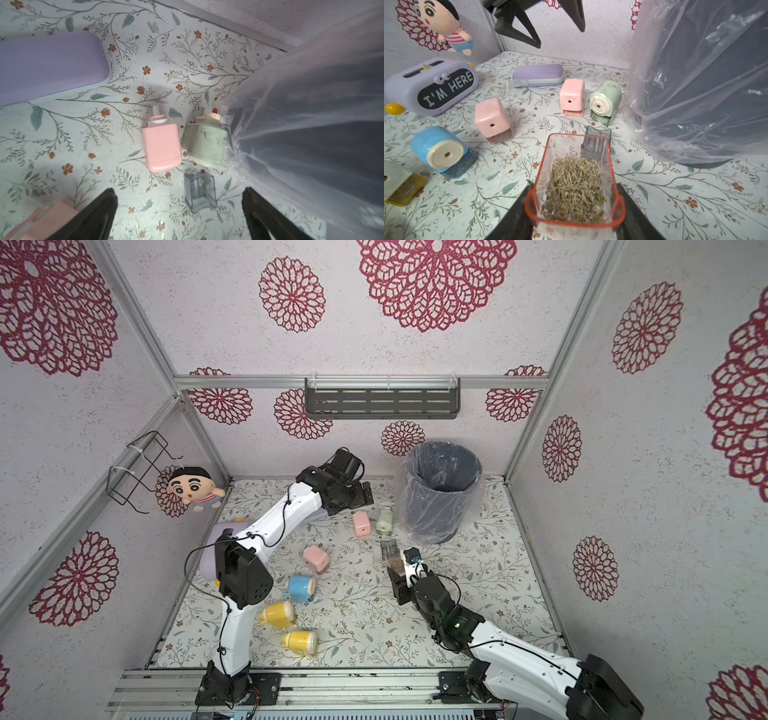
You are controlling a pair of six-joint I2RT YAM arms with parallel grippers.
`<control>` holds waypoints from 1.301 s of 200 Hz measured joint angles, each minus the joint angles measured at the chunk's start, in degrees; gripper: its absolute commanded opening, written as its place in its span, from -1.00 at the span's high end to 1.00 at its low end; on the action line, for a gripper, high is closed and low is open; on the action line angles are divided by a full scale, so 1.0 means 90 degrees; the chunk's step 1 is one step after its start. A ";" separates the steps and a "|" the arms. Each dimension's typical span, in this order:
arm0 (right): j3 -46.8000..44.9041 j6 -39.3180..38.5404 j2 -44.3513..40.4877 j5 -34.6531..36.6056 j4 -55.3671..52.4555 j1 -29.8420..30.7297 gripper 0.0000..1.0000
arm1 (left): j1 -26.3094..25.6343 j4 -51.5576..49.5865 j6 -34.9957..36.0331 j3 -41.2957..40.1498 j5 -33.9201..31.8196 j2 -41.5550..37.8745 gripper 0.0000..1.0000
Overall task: Take out the pencil sharpener tray and clean the shavings
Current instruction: Pour the shavings into the trash bin.
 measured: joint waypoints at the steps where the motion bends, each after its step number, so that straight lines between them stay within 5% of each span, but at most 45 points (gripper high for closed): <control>1: 0.0007 -0.0002 -0.0012 0.0000 -0.0012 0.0000 0.17 | -0.0002 0.0034 0.0002 -0.0073 0.0000 -0.0087 -0.95; 91: 0.0833 -0.0039 -0.1377 -0.0165 -0.1435 -0.0068 0.17 | -0.0192 0.3096 0.0447 -0.5338 0.0476 -0.4507 -0.95; 181: 0.2793 -0.0160 0.0340 -0.0328 -0.2137 -0.0865 0.17 | -0.0444 0.6224 0.0933 -0.8422 0.0673 -0.4809 -0.95; 260: 0.6161 -0.0328 0.2890 -0.0566 -0.3271 -0.2497 0.17 | -0.0491 0.7402 0.1409 -0.9083 0.0440 -0.5559 -0.95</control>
